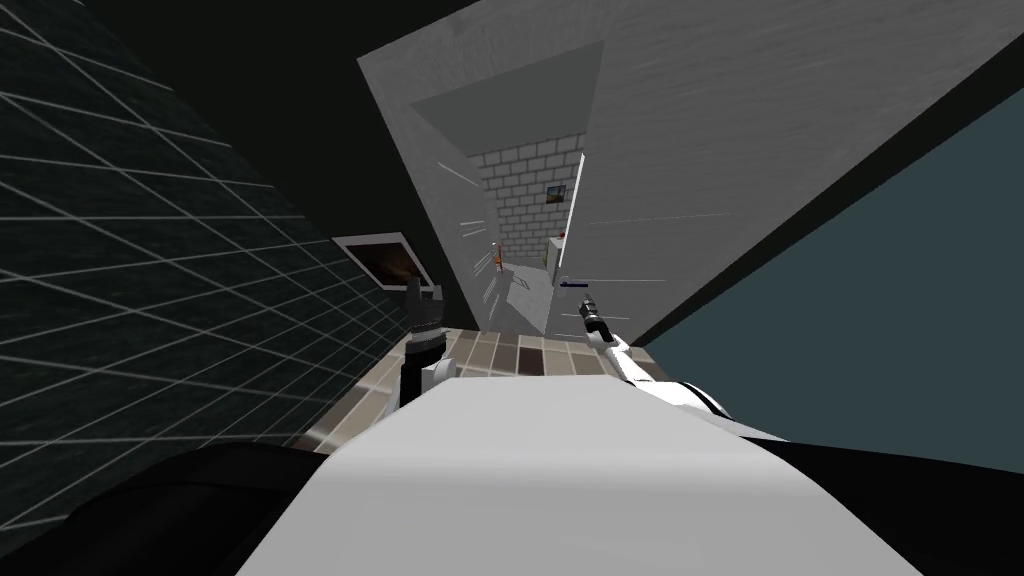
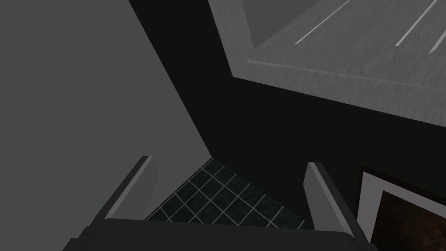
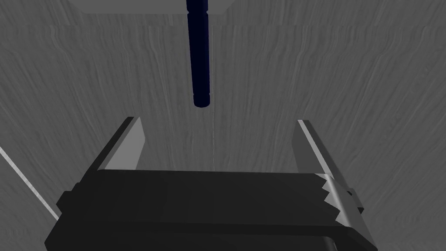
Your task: Push the door open
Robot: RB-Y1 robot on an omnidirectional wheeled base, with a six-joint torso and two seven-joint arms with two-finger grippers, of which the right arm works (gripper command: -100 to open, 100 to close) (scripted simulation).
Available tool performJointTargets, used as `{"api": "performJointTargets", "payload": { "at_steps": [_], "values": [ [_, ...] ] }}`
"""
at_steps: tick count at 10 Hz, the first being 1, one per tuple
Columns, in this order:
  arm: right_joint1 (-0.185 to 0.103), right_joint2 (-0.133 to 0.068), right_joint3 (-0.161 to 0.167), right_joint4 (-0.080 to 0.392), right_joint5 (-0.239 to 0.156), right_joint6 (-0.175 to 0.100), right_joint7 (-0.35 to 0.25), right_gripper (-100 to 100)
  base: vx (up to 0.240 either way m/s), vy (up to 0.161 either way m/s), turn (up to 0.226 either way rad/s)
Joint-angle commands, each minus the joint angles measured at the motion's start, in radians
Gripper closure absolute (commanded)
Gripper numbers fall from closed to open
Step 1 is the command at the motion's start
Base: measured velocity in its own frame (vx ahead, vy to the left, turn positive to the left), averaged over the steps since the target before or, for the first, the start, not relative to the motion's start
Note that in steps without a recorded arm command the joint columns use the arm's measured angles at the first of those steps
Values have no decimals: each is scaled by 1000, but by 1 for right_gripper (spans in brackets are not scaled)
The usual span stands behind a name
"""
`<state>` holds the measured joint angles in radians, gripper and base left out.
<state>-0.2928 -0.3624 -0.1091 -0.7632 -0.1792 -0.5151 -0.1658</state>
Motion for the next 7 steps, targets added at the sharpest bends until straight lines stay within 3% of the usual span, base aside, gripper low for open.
{"api": "performJointTargets", "payload": {
  "at_steps": [1, 7],
  "values": [
    [-18, -8, -3, 35, -4, 3, -3, -100, 9, -75, 146],
    [-85, -36, -8, 159, -15, 2, -15, -100, 5, -52, 122]
  ]
}}
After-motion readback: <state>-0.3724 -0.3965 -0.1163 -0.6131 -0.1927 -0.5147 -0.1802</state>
